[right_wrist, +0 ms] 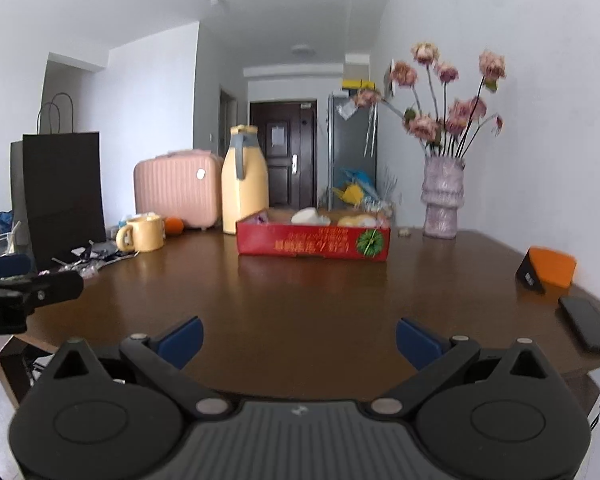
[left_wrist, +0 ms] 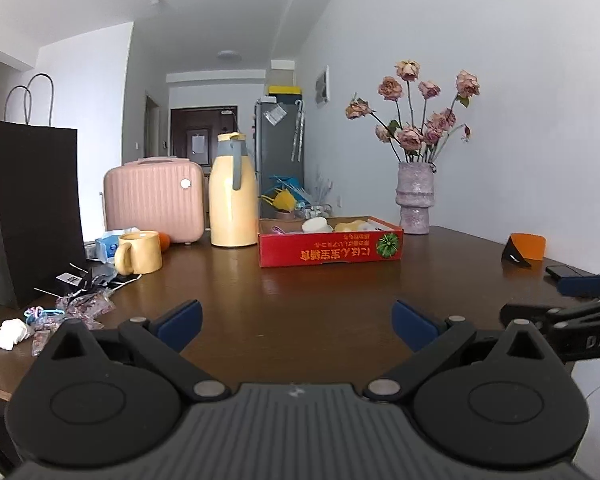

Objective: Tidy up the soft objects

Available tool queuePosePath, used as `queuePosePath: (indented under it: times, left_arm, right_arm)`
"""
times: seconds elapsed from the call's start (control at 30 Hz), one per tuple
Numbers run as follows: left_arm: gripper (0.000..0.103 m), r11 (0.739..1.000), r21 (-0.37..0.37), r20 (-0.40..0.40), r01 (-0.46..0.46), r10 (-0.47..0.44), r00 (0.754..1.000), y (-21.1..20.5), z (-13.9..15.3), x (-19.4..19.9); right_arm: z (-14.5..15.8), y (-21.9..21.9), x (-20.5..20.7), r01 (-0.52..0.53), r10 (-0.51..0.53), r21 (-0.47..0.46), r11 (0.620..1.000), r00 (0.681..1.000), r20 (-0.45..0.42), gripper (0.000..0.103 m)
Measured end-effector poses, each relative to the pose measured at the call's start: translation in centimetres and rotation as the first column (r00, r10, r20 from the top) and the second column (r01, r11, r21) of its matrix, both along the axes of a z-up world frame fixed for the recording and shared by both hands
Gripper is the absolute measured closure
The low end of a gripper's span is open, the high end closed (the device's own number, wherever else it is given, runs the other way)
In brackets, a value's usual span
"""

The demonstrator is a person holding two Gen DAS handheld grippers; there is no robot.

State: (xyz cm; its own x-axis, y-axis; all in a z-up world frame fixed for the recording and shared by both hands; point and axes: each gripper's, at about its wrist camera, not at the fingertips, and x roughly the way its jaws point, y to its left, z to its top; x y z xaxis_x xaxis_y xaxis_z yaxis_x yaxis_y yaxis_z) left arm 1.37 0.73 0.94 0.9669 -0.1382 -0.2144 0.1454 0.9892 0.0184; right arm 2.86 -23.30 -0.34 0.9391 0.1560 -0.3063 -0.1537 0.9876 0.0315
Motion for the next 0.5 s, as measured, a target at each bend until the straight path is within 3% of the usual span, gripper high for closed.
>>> queuePosePath:
  times: [0.5]
  left_arm:
    - [0.000,1.000,-0.009,-0.009,-0.021,0.021,1.000,0.44,0.04,0.40]
  right_arm:
    - [-0.05,-0.39,0.45,0.019,-0.019,0.019,1.000,1.000,-0.019,0.000]
